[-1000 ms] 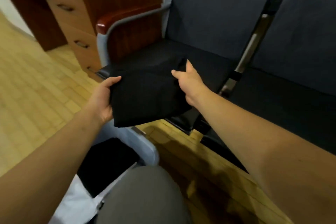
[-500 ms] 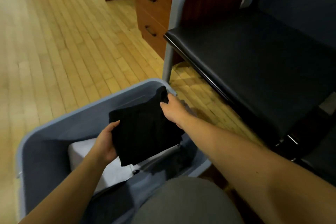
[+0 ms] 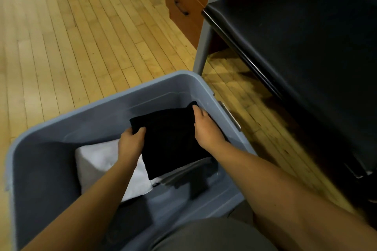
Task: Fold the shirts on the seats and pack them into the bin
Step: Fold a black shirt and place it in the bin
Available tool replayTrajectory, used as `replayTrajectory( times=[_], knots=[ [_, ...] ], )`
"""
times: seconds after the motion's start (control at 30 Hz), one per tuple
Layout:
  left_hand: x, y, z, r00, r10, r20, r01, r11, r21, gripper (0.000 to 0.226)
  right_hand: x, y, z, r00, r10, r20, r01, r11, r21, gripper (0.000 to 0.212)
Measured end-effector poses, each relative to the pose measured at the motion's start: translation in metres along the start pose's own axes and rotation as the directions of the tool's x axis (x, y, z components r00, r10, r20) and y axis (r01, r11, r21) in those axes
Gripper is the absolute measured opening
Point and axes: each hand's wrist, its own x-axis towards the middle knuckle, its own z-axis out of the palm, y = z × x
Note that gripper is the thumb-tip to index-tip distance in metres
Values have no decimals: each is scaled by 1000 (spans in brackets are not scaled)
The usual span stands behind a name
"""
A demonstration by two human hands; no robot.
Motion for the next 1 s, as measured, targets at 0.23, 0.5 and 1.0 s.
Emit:
replayTrajectory(
  times=[0.23,0.5,1.0],
  knots=[
    [4,42,-24,987,95,-127,-64,971,230,20,-6,-18,-55,994,101,-39,-90,970,225,39],
    [-51,208,-17,940,304,155,-332,919,211,17,-63,18,-205,938,224,-266,-116,922,369,26],
    [-368,320,255,434,363,825,-801,574,169,29,-416,259,-327,508,776,-374,-547,626,556,11]
  ],
)
